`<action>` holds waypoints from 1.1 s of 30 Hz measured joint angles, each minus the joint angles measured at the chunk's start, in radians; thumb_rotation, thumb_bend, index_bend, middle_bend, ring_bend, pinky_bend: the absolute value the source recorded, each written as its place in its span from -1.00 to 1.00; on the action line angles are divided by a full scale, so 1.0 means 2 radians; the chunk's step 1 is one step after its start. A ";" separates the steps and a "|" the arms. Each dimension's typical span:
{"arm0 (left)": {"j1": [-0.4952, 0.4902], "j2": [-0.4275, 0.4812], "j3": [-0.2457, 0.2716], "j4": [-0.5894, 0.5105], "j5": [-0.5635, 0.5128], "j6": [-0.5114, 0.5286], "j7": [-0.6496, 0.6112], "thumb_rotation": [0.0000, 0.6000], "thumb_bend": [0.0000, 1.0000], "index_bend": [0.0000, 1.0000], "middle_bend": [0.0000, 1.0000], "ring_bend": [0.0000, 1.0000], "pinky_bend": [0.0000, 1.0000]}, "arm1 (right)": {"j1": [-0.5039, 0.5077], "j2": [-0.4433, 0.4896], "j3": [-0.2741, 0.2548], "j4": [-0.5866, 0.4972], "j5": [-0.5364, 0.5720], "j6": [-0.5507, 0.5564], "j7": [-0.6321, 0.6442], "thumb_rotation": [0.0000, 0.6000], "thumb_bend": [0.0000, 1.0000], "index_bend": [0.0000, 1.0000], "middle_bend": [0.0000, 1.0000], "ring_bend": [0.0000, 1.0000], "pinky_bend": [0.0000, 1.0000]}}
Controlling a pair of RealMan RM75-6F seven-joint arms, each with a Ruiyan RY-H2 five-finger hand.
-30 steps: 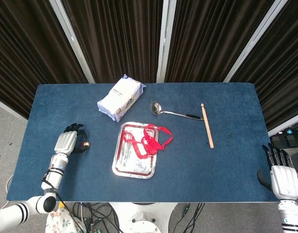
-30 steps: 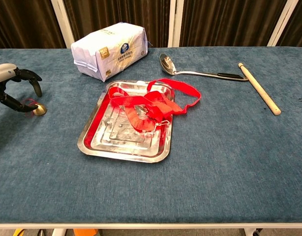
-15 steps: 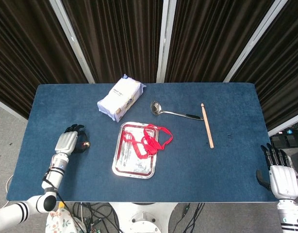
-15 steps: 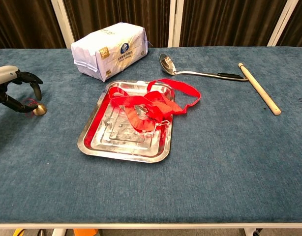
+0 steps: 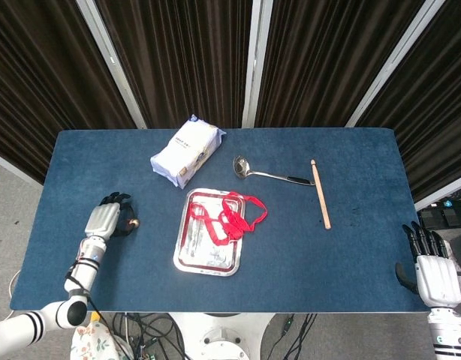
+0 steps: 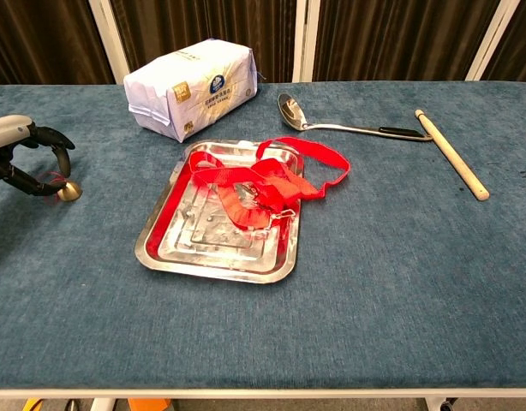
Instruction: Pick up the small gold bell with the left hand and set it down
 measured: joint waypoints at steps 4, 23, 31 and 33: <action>-0.001 -0.001 0.001 0.001 -0.002 0.000 0.001 1.00 -0.26 0.05 -0.68 -0.96 -0.81 | 0.000 0.000 0.000 0.001 0.001 -0.001 0.000 0.97 -0.27 -1.00 -1.00 -1.00 -1.00; -0.003 -0.002 0.001 0.000 -0.009 0.000 0.002 1.00 -0.19 0.13 -0.66 -0.96 -0.81 | 0.000 0.000 0.000 0.002 0.003 -0.004 0.001 0.97 -0.26 -1.00 -1.00 -1.00 -1.00; 0.001 0.008 -0.004 -0.018 -0.003 0.012 -0.009 1.00 -0.18 0.14 -0.64 -0.96 -0.81 | 0.000 -0.001 -0.001 0.003 0.003 -0.003 0.002 0.97 -0.24 -1.00 -1.00 -1.00 -1.00; 0.003 0.015 -0.007 -0.029 0.000 0.020 -0.012 1.00 -0.18 0.14 -0.64 -0.96 -0.81 | -0.001 -0.001 0.000 0.003 0.003 -0.002 0.002 0.97 -0.24 -1.00 -1.00 -1.00 -1.00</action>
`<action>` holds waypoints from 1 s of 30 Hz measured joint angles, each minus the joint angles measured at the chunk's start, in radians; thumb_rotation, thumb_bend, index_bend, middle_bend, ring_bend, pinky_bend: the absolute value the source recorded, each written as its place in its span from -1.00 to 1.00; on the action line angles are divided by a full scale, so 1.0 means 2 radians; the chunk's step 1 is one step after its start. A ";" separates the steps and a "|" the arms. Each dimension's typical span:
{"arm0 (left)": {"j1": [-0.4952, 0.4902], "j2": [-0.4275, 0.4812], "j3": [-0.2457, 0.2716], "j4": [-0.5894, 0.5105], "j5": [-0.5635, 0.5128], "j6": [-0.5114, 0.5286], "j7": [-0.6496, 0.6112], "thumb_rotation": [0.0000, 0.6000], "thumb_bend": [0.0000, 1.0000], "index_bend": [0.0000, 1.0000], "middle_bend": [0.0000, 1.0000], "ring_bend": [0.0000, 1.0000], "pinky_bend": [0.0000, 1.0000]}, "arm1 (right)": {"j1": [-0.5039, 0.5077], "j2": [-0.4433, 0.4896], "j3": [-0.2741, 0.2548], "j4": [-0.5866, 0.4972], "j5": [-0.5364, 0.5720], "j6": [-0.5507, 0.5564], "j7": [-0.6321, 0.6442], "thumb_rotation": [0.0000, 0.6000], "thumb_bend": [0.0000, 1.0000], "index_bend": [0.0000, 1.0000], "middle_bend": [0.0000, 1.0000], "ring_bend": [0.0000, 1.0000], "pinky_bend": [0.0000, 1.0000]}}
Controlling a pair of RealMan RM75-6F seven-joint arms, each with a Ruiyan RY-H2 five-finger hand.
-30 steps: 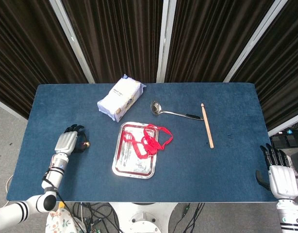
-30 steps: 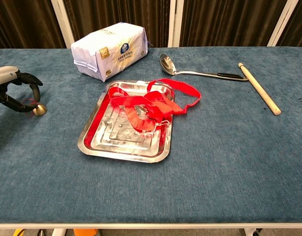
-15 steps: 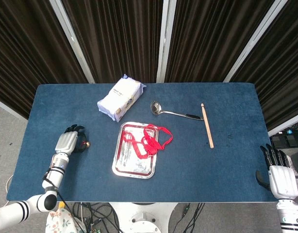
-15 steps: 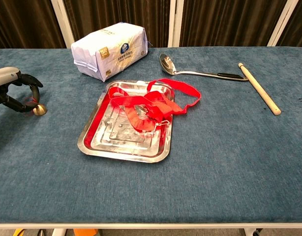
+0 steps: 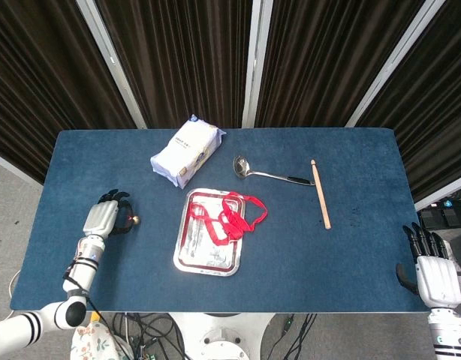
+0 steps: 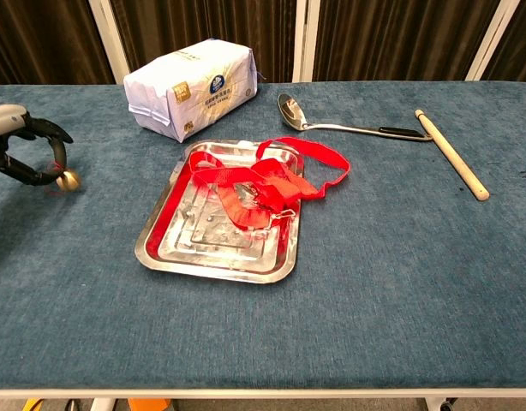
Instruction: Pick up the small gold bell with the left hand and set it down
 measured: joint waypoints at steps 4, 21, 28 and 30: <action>0.009 0.022 -0.008 -0.031 0.006 0.026 -0.005 1.00 -0.18 0.14 -0.63 -0.96 -0.81 | -0.001 0.001 0.001 -0.001 0.000 0.002 0.000 0.97 -0.23 -1.00 -1.00 -1.00 -1.00; 0.033 0.059 -0.025 -0.088 -0.004 0.133 0.085 1.00 -0.09 0.19 -0.66 -0.96 -0.86 | 0.000 0.004 0.002 -0.003 -0.002 0.003 0.004 0.97 -0.20 -1.00 -1.00 -1.00 -1.00; 0.032 0.083 -0.018 -0.136 0.001 0.065 0.053 1.00 -0.04 0.21 -0.73 -0.98 -0.92 | 0.002 0.004 0.004 -0.002 0.006 -0.005 0.006 0.97 -0.19 -1.00 -1.00 -1.00 -1.00; 0.032 0.085 -0.018 -0.135 0.018 0.047 0.012 1.00 -0.03 0.23 -0.73 -0.98 -0.97 | 0.002 0.003 0.003 -0.001 0.005 -0.006 0.007 0.97 -0.19 -1.00 -1.00 -1.00 -1.00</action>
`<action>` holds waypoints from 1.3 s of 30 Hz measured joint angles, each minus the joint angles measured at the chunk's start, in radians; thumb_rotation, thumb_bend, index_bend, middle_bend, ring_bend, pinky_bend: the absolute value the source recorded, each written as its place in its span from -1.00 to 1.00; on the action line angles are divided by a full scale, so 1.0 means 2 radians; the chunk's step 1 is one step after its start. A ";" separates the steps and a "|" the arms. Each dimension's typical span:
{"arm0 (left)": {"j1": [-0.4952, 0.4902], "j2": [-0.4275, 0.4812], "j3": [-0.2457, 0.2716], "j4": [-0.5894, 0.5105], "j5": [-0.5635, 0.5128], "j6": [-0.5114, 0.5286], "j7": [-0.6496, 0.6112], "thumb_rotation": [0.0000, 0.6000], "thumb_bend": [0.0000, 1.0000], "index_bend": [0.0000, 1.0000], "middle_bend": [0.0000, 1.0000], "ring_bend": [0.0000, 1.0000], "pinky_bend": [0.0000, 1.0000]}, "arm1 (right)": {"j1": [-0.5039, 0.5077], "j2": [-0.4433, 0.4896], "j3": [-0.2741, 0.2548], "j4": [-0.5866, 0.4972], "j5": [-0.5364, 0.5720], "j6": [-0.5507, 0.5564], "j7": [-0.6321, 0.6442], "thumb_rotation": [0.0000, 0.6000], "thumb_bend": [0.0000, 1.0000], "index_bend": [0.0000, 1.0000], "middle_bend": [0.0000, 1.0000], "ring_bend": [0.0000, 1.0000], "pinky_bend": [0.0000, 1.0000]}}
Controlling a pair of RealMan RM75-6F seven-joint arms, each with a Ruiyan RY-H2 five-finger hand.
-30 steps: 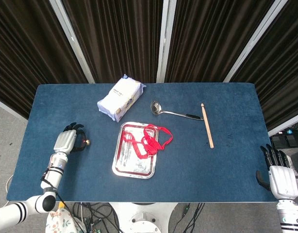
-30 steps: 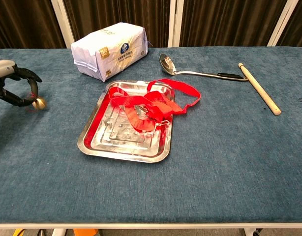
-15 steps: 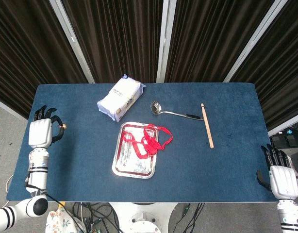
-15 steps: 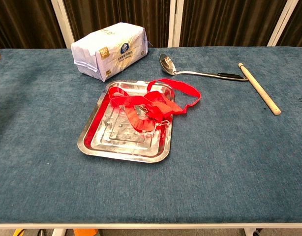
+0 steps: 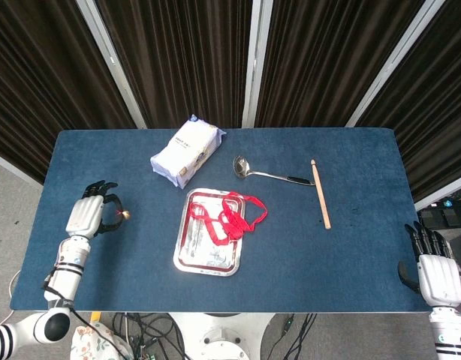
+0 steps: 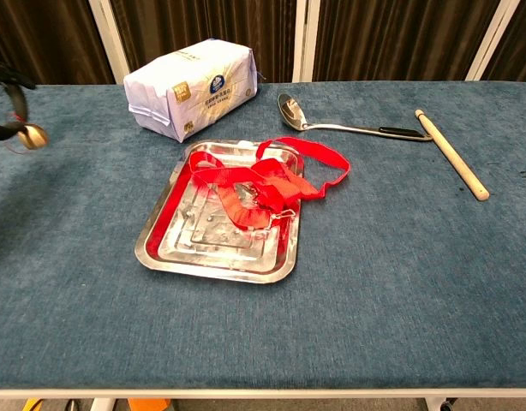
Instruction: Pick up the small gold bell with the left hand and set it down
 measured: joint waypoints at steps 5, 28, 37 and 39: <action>0.000 -0.018 0.002 0.024 0.011 0.024 -0.066 1.00 -0.03 0.27 -0.73 -0.99 -1.00 | -0.001 0.000 0.000 0.005 0.005 -0.003 0.002 0.97 -0.19 -1.00 -1.00 -1.00 -1.00; 0.009 -0.034 0.016 -0.001 0.090 0.091 0.128 1.00 -0.02 0.25 -0.81 -1.00 -1.00 | 0.001 0.001 0.000 0.005 0.009 -0.010 0.003 0.97 -0.19 -1.00 -1.00 -1.00 -1.00; 0.010 -0.049 0.017 0.023 0.079 0.053 0.171 1.00 0.00 0.31 -0.90 -1.00 -1.00 | 0.002 0.000 0.000 0.007 0.014 -0.017 0.003 0.97 -0.19 -1.00 -1.00 -1.00 -1.00; 0.013 -0.057 0.011 0.034 0.089 0.074 0.192 1.00 0.06 0.28 -0.94 -1.00 -1.00 | 0.001 0.000 -0.001 0.008 0.013 -0.016 0.004 0.97 -0.19 -1.00 -1.00 -1.00 -1.00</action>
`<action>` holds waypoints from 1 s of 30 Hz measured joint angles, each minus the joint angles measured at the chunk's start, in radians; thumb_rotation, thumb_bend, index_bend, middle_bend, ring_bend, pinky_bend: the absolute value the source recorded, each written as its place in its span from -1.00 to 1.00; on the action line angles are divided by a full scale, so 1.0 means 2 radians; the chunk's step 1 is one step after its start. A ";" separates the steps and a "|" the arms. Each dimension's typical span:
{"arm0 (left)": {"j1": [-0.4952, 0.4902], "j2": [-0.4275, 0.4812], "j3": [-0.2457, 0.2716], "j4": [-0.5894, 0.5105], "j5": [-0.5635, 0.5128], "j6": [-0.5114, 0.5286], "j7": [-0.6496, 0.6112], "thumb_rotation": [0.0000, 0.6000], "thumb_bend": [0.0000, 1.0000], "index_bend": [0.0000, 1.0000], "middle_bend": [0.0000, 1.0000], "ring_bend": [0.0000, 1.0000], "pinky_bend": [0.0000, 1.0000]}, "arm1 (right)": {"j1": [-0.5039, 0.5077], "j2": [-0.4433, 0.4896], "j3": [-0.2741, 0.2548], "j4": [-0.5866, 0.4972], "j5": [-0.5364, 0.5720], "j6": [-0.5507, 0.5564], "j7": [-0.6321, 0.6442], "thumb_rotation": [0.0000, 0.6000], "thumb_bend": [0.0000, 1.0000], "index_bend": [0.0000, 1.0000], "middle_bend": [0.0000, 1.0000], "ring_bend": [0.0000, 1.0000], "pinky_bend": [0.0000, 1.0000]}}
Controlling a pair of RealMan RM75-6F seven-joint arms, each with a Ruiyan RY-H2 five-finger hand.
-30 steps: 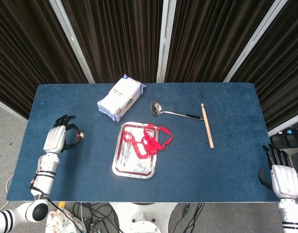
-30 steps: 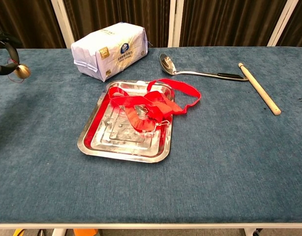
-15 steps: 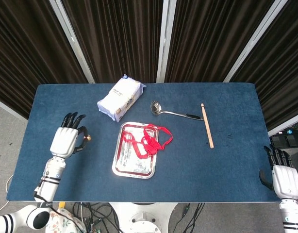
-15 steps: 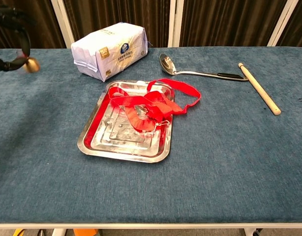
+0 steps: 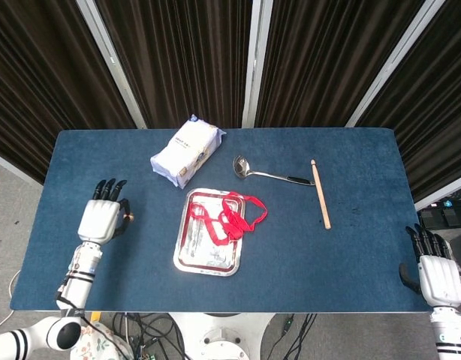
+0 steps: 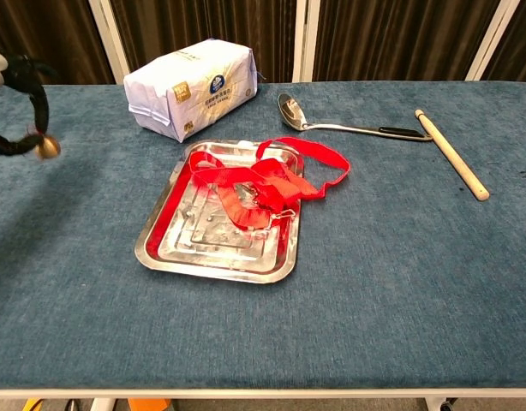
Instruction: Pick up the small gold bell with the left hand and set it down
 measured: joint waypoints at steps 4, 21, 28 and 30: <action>0.003 0.009 -0.003 -0.020 -0.023 0.033 -0.014 1.00 0.08 0.28 -0.95 -1.00 -1.00 | 0.001 -0.001 0.001 0.002 0.007 -0.007 0.000 0.96 -0.19 -1.00 -1.00 -1.00 -1.00; 0.007 0.032 -0.004 -0.064 -0.040 -0.042 -0.182 1.00 0.20 0.28 -0.96 -1.00 -1.00 | 0.003 -0.001 0.000 0.001 0.011 -0.013 -0.003 0.97 -0.19 -1.00 -1.00 -1.00 -1.00; 0.005 0.020 0.000 -0.049 -0.031 -0.021 -0.180 1.00 0.18 0.29 -0.94 -1.00 -1.00 | 0.004 0.000 0.000 -0.003 0.008 -0.012 -0.005 0.97 -0.19 -1.00 -1.00 -1.00 -1.00; 0.004 0.014 0.003 -0.043 -0.028 -0.012 -0.131 1.00 0.16 0.30 -0.92 -1.00 -1.00 | 0.004 0.000 0.000 -0.001 0.010 -0.013 -0.004 0.97 -0.19 -1.00 -1.00 -1.00 -1.00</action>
